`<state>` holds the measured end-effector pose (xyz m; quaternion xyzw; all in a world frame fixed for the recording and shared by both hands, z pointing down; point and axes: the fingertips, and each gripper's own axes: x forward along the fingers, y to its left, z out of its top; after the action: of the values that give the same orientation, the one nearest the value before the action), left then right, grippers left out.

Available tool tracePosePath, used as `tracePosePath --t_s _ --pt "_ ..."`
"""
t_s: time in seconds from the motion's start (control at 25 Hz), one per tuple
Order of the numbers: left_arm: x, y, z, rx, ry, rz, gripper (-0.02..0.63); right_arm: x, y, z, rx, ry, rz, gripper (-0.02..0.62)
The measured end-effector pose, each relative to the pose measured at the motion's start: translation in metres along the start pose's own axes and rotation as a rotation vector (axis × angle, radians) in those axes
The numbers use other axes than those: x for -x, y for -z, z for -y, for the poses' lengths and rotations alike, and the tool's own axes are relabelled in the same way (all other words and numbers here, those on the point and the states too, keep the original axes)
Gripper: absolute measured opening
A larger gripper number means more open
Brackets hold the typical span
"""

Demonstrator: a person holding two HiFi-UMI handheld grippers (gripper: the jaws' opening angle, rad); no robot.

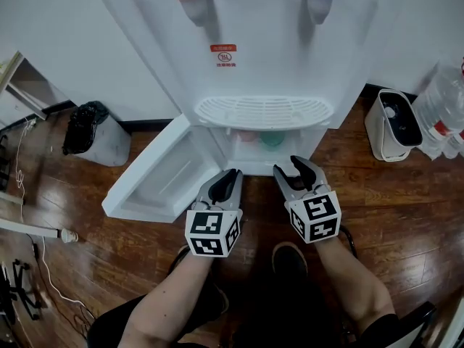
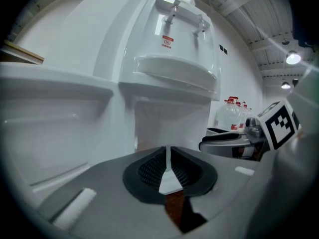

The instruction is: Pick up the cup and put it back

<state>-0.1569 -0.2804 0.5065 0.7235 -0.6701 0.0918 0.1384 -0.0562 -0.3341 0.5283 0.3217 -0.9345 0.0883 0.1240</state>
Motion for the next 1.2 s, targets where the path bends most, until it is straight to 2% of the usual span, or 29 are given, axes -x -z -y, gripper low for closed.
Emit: tracePosePath --t_s 0.12,0.28,0.36,0.64,0.92,1.08,1.2 --pt "-0.008 0.01 0.003 -0.01 0.007 -0.023 0.1 -0.007 0.017 0.005 -0.022 0.015 -0.015 0.219" --pt "-0.015 0.02 0.005 -0.004 0.028 -0.04 0.1 -0.02 0.034 0.008 -0.024 0.033 -0.041 0.299" --pt "-0.019 0.025 0.004 0.003 0.032 -0.043 0.1 -0.026 0.041 0.008 -0.018 0.033 -0.05 0.313" --pt "-0.034 0.05 -0.005 -0.003 0.029 -0.094 0.101 -0.043 0.059 0.016 -0.052 0.06 -0.054 0.33" --pt "-0.05 0.053 -0.018 0.025 -0.006 -0.054 0.1 -0.063 0.07 0.027 -0.055 0.094 -0.042 0.355" --pt "-0.063 0.062 -0.022 -0.044 -0.033 -0.057 0.1 -0.074 0.079 0.035 -0.073 0.135 -0.058 0.359" --pt "-0.07 0.071 -0.028 -0.038 -0.039 -0.063 0.1 -0.08 0.086 0.03 -0.077 0.136 -0.066 0.359"
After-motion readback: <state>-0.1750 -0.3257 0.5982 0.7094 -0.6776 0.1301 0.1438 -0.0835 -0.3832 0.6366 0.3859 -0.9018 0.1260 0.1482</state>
